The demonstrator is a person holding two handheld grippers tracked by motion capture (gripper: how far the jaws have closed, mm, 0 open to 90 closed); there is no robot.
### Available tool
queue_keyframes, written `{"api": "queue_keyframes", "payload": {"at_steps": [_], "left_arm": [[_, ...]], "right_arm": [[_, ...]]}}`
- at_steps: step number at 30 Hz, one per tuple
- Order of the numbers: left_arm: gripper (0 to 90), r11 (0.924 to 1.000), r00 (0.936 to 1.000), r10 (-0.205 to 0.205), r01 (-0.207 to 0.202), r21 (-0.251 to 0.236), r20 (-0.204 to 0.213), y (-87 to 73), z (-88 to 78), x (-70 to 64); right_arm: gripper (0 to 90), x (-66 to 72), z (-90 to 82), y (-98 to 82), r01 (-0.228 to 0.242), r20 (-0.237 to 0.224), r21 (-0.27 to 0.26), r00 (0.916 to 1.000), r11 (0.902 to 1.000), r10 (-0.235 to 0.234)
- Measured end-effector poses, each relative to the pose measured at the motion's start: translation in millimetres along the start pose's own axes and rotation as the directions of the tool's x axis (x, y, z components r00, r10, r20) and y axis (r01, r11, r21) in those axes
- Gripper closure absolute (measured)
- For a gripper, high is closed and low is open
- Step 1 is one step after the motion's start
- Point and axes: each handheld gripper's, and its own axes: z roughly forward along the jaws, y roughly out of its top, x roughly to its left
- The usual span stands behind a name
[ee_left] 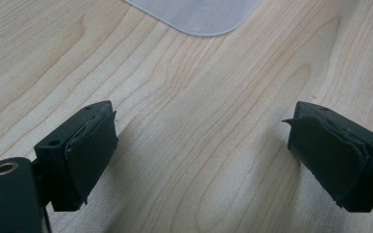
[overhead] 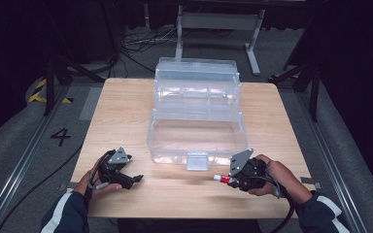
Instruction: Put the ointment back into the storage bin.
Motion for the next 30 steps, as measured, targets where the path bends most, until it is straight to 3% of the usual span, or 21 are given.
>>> {"api": "queue_keyframes", "payload": {"at_steps": [10,30], "left_arm": [[10.7,1.0,1.0,-0.001,0.001,0.0,-0.003,0.1,0.1,-0.2],[10.6,1.0,1.0,-0.003,0.003,0.001,-0.007,0.3,0.3,-0.7]], "right_arm": [[71.3,-4.4,-27.4,10.6,0.016,0.016,-0.009,0.9998,0.9998,-0.015],[71.2,-14.5,-54.2,34.1,0.061,0.088,-0.002,0.9943,0.9981,-0.061]]}}
